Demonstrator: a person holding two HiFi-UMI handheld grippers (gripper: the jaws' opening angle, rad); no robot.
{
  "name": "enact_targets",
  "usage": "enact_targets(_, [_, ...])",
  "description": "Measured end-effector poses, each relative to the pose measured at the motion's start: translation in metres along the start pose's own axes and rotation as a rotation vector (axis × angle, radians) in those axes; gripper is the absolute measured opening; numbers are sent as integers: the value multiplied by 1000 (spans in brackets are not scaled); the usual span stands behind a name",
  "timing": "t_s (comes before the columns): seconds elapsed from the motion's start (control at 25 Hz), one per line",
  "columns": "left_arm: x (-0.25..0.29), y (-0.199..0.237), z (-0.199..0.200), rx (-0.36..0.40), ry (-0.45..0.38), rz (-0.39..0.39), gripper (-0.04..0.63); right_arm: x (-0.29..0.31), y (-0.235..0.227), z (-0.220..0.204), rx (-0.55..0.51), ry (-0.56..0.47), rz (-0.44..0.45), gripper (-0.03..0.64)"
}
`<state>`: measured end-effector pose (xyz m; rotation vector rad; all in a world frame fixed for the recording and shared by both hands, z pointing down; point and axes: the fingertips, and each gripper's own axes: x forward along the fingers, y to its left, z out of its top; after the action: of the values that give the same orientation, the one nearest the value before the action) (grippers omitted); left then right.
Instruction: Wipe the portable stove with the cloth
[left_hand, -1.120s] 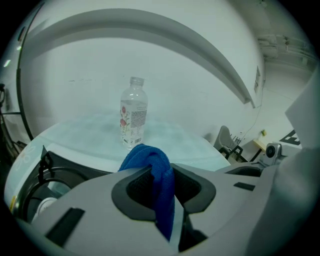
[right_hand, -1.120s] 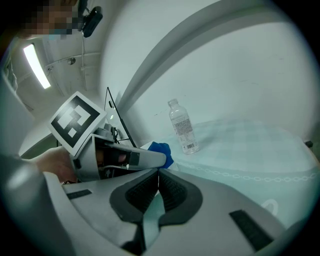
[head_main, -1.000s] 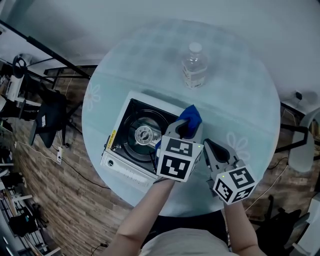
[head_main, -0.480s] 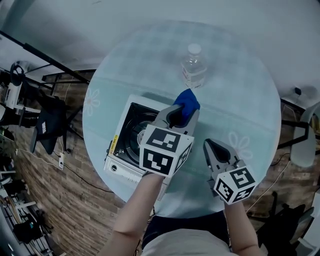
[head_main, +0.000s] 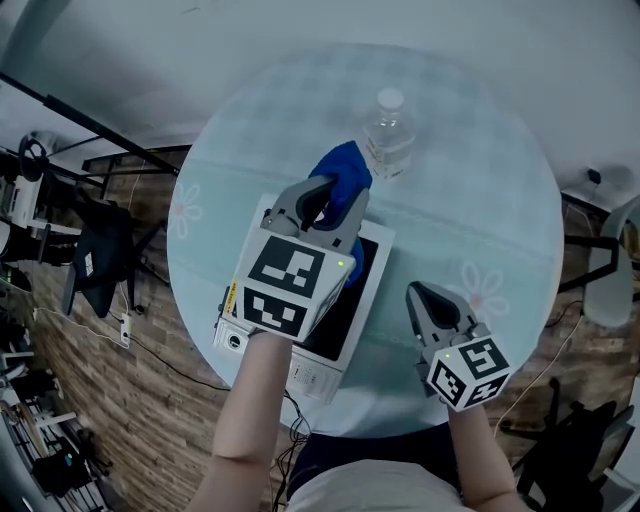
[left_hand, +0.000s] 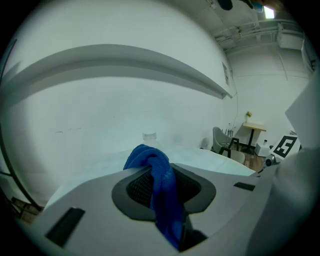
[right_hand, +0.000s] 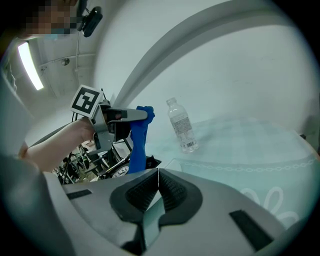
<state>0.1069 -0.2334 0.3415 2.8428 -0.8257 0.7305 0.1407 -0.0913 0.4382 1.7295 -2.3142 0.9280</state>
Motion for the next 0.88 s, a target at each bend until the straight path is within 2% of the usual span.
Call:
enact_targets(0.48, [-14, 32, 25, 75, -101, 25, 95, 2, 1, 5, 3, -20, -25, 21])
enact_targets(0.56, [-8, 31, 18, 95, -74, -5, 95, 3, 1, 3, 6, -19, -31, 21])
enact_targets(0.76, [20, 7, -28, 113, 94, -155, 93, 6, 2, -2, 14, -8, -43, 21])
enact_targets(0.88, [32, -9, -50, 114, 174, -219, 92, 8, 2, -5, 11, -2, -47, 21])
